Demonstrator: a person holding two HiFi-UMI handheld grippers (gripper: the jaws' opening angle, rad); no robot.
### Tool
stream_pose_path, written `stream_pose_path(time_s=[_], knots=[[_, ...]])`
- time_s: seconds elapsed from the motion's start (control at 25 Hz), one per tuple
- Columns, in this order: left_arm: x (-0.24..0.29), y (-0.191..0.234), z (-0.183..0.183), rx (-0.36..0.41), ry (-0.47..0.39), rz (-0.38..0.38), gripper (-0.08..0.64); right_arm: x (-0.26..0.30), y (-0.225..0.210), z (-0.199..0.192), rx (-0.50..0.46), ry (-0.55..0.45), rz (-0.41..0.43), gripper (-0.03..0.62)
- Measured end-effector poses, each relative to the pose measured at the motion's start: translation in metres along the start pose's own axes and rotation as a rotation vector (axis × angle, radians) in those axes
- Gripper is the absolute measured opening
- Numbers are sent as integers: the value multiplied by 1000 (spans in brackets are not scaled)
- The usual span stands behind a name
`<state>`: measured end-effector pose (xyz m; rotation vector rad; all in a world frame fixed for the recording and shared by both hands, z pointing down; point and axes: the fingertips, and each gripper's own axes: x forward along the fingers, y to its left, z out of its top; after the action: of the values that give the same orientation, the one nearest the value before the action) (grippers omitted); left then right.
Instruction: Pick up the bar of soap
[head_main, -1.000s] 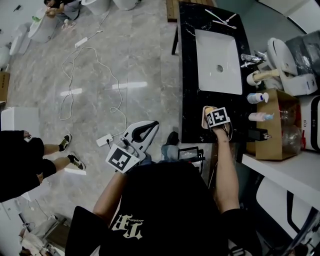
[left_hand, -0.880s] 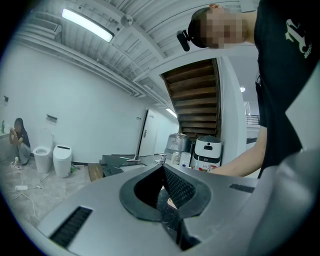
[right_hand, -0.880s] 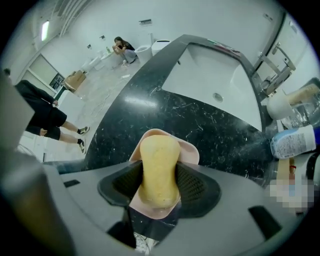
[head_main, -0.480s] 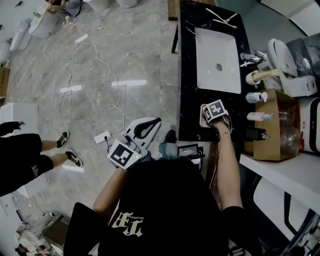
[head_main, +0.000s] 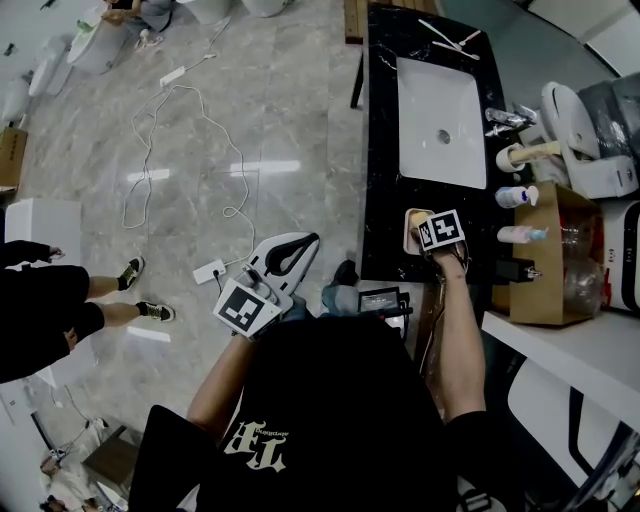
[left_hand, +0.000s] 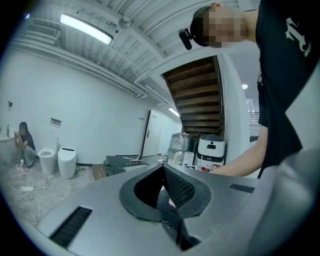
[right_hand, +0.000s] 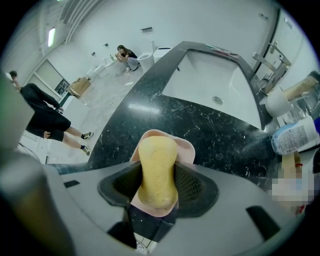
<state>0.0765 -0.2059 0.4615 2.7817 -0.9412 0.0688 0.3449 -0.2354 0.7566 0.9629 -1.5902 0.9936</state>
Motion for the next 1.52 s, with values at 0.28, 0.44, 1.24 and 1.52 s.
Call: stream_pose_path(time_s=[0.28,0.44,1.24,1.52], knots=[[-14,8,-1,-5,14,3,9,-40,12,2,82,-207,17,202],[-19,15,15,9,-16,-33,9,-79,35,10,108,-334,11,202],[-129,73,9,110,-2,-166,9,-229,270,43,46,-917,-20,202],[-177,94,25,78,-37,-206,9,-241,340,47,64,-1007,-20,202]])
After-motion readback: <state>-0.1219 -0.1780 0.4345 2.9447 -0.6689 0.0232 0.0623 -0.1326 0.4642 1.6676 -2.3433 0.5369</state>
